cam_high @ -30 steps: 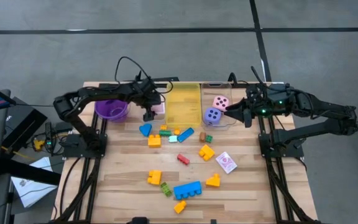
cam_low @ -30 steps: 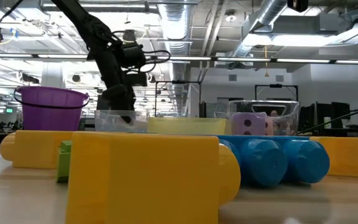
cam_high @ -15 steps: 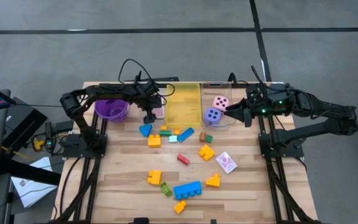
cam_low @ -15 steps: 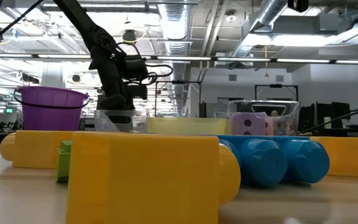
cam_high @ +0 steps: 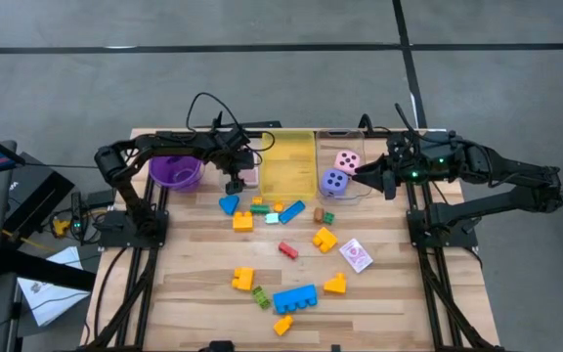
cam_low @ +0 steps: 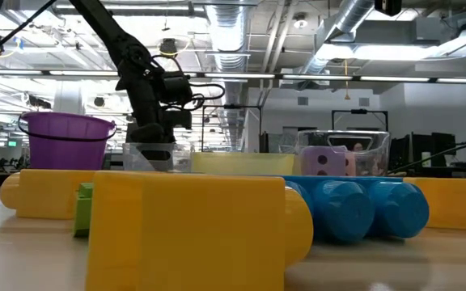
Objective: Pick & Place Toys
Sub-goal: Put the red deck of cards into the white bin
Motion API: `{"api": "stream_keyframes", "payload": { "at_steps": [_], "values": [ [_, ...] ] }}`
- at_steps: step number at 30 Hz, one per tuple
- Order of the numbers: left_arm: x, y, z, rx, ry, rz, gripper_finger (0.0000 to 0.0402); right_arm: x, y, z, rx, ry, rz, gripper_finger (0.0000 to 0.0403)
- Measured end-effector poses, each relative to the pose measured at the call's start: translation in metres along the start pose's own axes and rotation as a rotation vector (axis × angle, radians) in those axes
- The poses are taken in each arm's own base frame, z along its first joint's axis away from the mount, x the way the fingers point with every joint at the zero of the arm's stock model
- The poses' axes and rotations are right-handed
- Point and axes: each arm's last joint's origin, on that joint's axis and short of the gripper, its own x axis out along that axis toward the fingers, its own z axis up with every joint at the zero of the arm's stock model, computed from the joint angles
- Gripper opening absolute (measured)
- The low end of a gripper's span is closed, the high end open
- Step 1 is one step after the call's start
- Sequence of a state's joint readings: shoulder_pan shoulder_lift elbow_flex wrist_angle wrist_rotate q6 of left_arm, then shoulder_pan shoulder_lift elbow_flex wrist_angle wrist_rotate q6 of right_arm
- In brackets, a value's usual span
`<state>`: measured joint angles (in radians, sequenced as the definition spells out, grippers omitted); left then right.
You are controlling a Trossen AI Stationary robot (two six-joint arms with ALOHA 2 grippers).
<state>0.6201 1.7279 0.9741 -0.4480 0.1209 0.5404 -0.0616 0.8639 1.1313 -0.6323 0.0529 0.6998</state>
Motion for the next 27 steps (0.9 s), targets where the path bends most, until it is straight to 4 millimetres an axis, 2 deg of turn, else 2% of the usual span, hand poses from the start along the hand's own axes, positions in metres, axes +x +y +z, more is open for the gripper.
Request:
{"api": "stream_keyframes", "payload": {
  "at_steps": [10, 27],
  "values": [
    [-0.0033, 0.0008, 0.0008, 0.007, 0.003, 0.031, 0.0344, 0.0000, 0.0000, 0.0000, 0.000, 0.000, 0.000, 0.0189],
    [-0.0086, 0.0028, 0.0006, 0.057, 0.036, 0.114, 0.0340, 0.0004, 0.0000, -0.0001, 0.000, 0.002, 0.000, 0.0189]
  ]
}}
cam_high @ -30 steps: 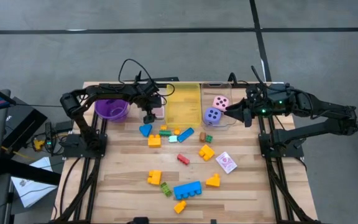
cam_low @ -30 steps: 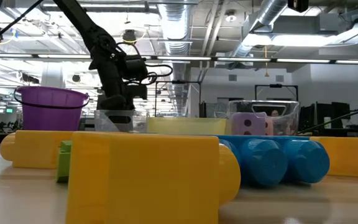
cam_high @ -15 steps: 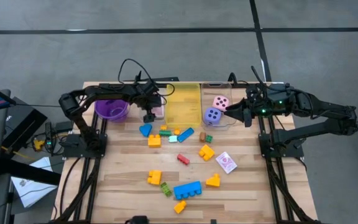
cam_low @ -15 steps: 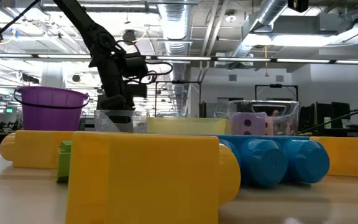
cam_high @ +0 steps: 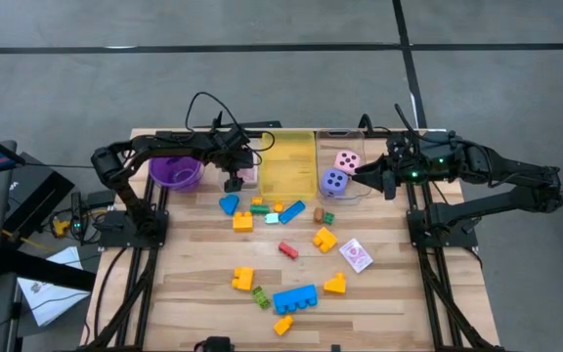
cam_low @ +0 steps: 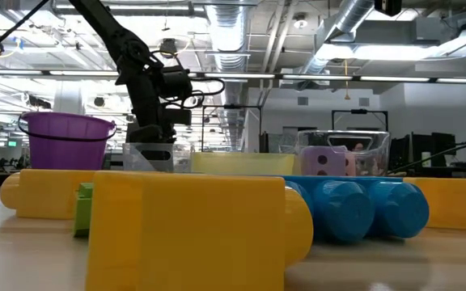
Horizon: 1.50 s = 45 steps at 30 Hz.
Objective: Pick & Place Toys
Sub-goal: Put the red deck of cards into the white bin, then put the pink deck of cards into the white bin
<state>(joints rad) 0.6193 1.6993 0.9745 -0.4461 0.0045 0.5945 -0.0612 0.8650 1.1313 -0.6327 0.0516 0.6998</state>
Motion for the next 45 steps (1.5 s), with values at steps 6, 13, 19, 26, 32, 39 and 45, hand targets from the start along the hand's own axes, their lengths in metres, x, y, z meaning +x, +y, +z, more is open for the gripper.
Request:
{"api": "stream_keyframes", "payload": {
  "at_steps": [6, 13, 19, 26, 32, 39, 45],
  "values": [
    [0.000, 0.000, 0.000, -0.001, 0.008, 0.002, 0.0341, 0.000, 0.000, 0.000, 0.000, 0.001, 0.001, 0.0189],
    [0.000, -0.002, -0.003, -0.001, 0.040, -0.008, 0.0336, 0.000, 0.000, 0.000, 0.000, 0.001, 0.001, 0.0189],
    [-0.010, -0.001, -0.002, 0.000, 0.021, 0.018, 0.0337, 0.000, 0.000, 0.000, 0.000, 0.001, 0.001, 0.0189],
    [-0.051, 0.003, 0.005, -0.009, -0.125, 0.112, 0.0333, 0.002, 0.000, 0.000, -0.002, 0.007, -0.003, 0.0189],
    [-0.092, 0.003, 0.010, -0.092, -0.292, 0.196, 0.0332, 0.005, 0.000, 0.000, -0.018, 0.014, -0.008, 0.0189],
    [-0.137, -0.021, 0.023, -0.062, -0.515, 0.218, 0.0332, 0.003, 0.000, 0.000, -0.040, 0.008, -0.005, 0.0189],
    [-0.163, -0.053, 0.036, -0.112, -0.664, 0.197, 0.0332, -0.003, -0.002, -0.002, -0.047, 0.023, -0.018, 0.0189]
  ]
}}
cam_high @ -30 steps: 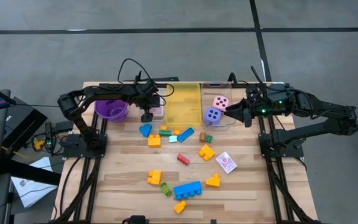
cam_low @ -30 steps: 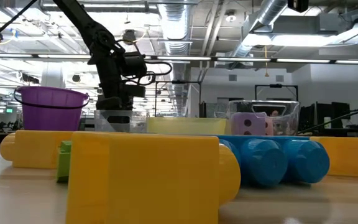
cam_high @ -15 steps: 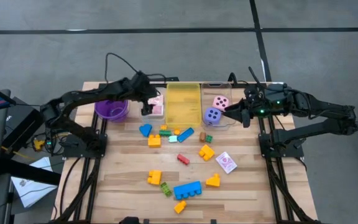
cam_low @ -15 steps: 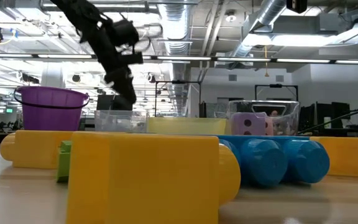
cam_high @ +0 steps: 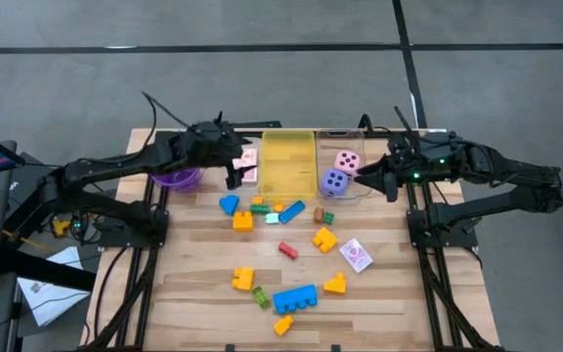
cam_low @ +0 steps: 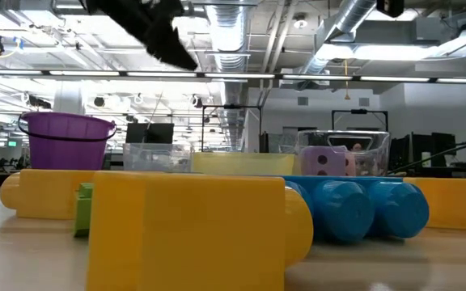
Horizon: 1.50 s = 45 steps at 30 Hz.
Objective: Pick & Place Toys
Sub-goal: Put the pink deck of cards into the white bin
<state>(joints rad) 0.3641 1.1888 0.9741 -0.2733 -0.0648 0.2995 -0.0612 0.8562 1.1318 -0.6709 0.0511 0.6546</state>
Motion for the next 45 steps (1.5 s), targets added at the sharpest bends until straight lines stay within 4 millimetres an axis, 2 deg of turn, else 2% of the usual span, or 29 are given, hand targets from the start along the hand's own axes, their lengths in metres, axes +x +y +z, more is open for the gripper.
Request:
{"api": "stream_keyframes", "payload": {
  "at_steps": [4, 9, 15, 20, 23, 29, 34, 39, 45],
  "values": [
    [-0.018, -0.016, 0.019, -0.104, -0.142, 0.000, 0.0332, -0.005, -0.004, -0.004, 0.013, 0.034, -0.028, 0.0189],
    [-0.041, -0.024, 0.038, -0.232, -0.323, 0.006, 0.0332, -0.007, -0.007, -0.009, 0.017, 0.075, -0.060, 0.0189],
    [-0.052, -0.030, 0.044, -0.242, -0.385, 0.008, 0.0332, -0.006, -0.018, -0.026, 0.067, 0.258, -0.207, 0.0189],
    [-0.052, -0.030, 0.044, -0.243, -0.384, 0.014, 0.0332, -0.003, -0.023, -0.044, 0.160, 0.441, -0.360, 0.0189],
    [-0.051, -0.030, 0.044, -0.245, -0.377, 0.029, 0.0332, 0.006, -0.021, -0.053, 0.183, 0.530, -0.436, 0.0189],
    [-0.051, -0.030, 0.045, -0.246, -0.383, 0.033, 0.0332, 0.037, -0.009, -0.071, 0.152, 0.654, -0.513, 0.0197],
    [-0.051, -0.030, 0.045, -0.246, -0.385, 0.033, 0.0332, 0.064, 0.000, -0.091, 0.183, 0.726, -0.608, 0.0238],
    [-0.051, -0.030, 0.045, -0.208, -0.386, 0.031, 0.0332, 0.080, 0.013, -0.116, 0.219, 0.814, -0.666, 0.0285],
    [-0.051, -0.030, 0.045, -0.164, -0.396, -0.005, 0.0332, 0.097, 0.022, -0.140, 0.241, 0.867, -0.732, 0.0309]
  ]
}}
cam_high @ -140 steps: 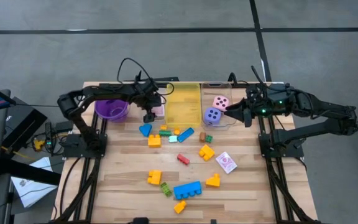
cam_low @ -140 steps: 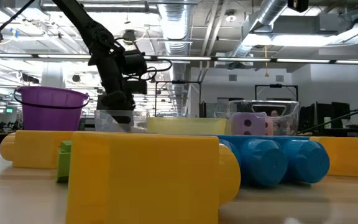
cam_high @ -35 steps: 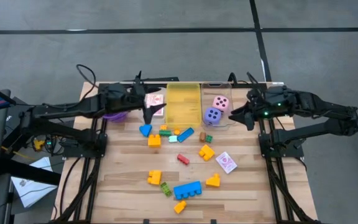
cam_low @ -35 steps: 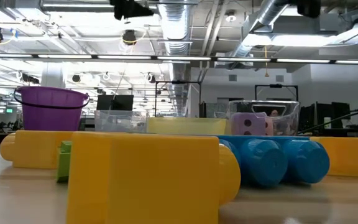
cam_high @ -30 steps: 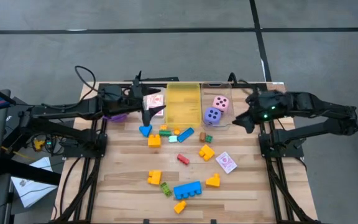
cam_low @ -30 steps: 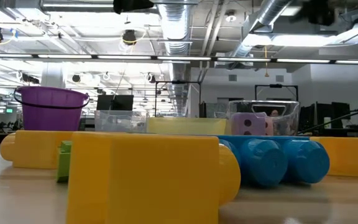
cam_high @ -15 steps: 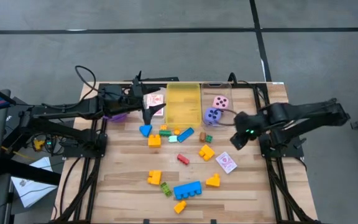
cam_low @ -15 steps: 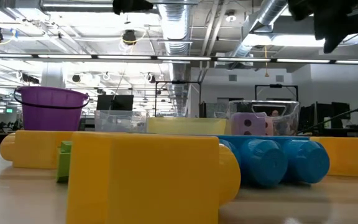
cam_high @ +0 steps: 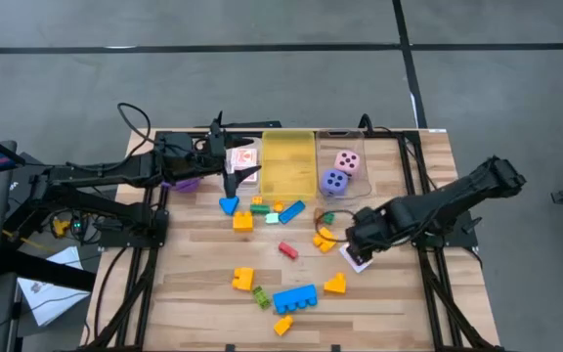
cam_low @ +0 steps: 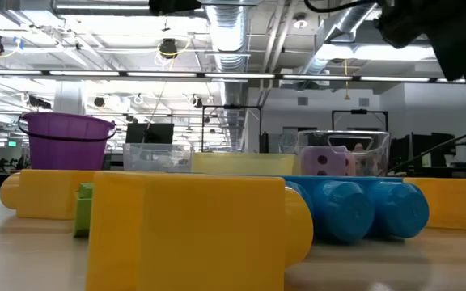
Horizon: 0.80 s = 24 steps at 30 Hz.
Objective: Pick & Place Toys
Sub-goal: Put the pink deck of cards into the white bin
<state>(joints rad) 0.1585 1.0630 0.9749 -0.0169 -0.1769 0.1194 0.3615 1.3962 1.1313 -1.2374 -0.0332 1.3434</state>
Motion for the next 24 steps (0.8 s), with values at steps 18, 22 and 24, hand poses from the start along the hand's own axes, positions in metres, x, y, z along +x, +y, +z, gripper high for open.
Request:
{"api": "stream_keyframes", "payload": {
  "at_steps": [18, 22, 24],
  "values": [
    [0.000, -0.001, 0.000, 0.000, -0.019, -0.164, 0.0332, 0.057, 0.034, 0.004, 0.053, 0.047, -0.160, 0.0312],
    [0.001, 0.002, 0.002, -0.016, -0.038, -0.151, 0.0332, 0.063, 0.039, 0.000, 0.000, 0.036, -0.153, 0.0312],
    [0.001, 0.003, 0.004, -0.026, -0.057, -0.145, 0.0332, 0.065, 0.040, 0.000, 0.017, 0.030, -0.151, 0.0313]
  ]
}}
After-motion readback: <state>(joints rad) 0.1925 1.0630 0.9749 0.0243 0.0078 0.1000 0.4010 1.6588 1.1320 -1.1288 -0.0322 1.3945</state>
